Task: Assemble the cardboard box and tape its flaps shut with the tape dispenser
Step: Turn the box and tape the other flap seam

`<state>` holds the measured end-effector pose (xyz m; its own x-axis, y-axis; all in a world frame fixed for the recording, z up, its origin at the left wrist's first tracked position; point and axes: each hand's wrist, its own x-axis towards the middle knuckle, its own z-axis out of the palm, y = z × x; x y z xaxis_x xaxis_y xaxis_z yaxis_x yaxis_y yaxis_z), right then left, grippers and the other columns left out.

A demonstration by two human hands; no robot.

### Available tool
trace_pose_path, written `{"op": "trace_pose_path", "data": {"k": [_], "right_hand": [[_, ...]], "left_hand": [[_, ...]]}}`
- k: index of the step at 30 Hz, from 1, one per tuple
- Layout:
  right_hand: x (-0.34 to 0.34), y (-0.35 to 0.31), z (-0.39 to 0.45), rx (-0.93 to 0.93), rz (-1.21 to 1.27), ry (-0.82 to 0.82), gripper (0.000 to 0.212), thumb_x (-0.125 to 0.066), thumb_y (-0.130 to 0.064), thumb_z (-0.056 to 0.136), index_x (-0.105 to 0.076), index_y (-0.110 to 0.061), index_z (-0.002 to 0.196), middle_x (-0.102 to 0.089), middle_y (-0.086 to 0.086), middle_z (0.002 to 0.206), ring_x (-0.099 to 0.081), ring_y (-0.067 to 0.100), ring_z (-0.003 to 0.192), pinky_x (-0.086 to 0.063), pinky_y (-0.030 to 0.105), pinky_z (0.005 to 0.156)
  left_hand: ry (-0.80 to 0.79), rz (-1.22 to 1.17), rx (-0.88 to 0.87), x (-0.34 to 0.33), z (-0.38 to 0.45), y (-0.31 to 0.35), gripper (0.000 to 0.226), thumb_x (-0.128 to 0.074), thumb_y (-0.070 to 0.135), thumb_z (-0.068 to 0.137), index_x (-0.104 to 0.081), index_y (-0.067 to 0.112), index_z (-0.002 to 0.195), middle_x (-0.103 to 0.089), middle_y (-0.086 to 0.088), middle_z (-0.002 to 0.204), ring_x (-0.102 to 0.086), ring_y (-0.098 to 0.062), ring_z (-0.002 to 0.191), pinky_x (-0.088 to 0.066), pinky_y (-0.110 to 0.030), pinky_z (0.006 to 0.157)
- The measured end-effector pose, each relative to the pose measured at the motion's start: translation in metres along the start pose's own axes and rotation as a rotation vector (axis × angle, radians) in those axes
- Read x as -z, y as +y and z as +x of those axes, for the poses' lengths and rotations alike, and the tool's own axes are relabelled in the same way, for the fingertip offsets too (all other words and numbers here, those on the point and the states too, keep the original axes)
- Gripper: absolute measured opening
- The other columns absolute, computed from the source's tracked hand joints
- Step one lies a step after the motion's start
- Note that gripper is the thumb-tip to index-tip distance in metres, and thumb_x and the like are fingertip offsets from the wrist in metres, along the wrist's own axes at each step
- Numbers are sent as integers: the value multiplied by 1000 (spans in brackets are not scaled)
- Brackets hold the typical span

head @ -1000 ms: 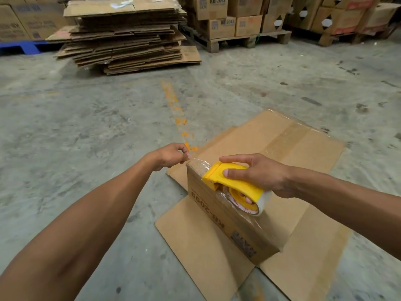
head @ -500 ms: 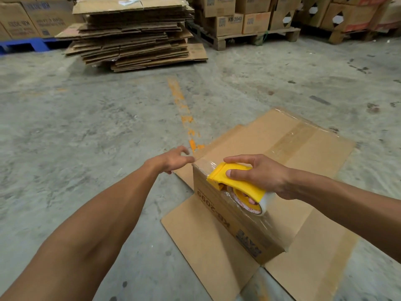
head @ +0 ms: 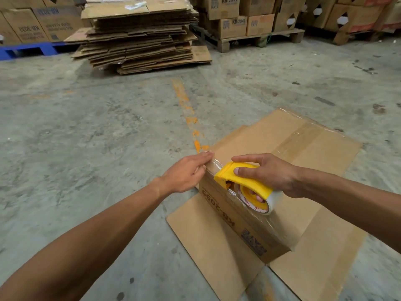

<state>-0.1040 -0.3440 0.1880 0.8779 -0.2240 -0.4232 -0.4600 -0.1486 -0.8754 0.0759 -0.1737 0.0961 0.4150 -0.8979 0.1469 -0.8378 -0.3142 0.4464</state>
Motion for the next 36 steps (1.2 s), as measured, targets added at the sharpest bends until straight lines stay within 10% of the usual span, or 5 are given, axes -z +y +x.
{"op": "trace_pose_path", "data": {"k": [6,27,36], "right_hand": [[-2,4,7,13,-54,38,45,-70,-28,89,-58,-30,133,-71,11,91,-59,14,40,-49,24,46],[24,46,-77,-127,-29,77,38,-69,-22,90,-63,-33,126,-72,2,66,-51,23,35,-49,27,40],[22,46,-75,-128,-76,99,41,-71,-29,88,-63,-34,128,-70,1,112,-62,21,51,-53,27,46]], "left_hand": [[-176,388,-182,-24,-3,-6,83,-38,45,88,-1,16,156,3,-1,163,7,-10,150,2,-35,122],[-178,347,-368,-41,-5,42,65,-3,46,100,-14,14,155,-8,-1,162,1,-14,150,2,-36,122],[-98,291,-12,-76,23,78,57,-13,42,103,-8,22,156,-3,3,164,1,-13,150,-1,-39,120]]}}
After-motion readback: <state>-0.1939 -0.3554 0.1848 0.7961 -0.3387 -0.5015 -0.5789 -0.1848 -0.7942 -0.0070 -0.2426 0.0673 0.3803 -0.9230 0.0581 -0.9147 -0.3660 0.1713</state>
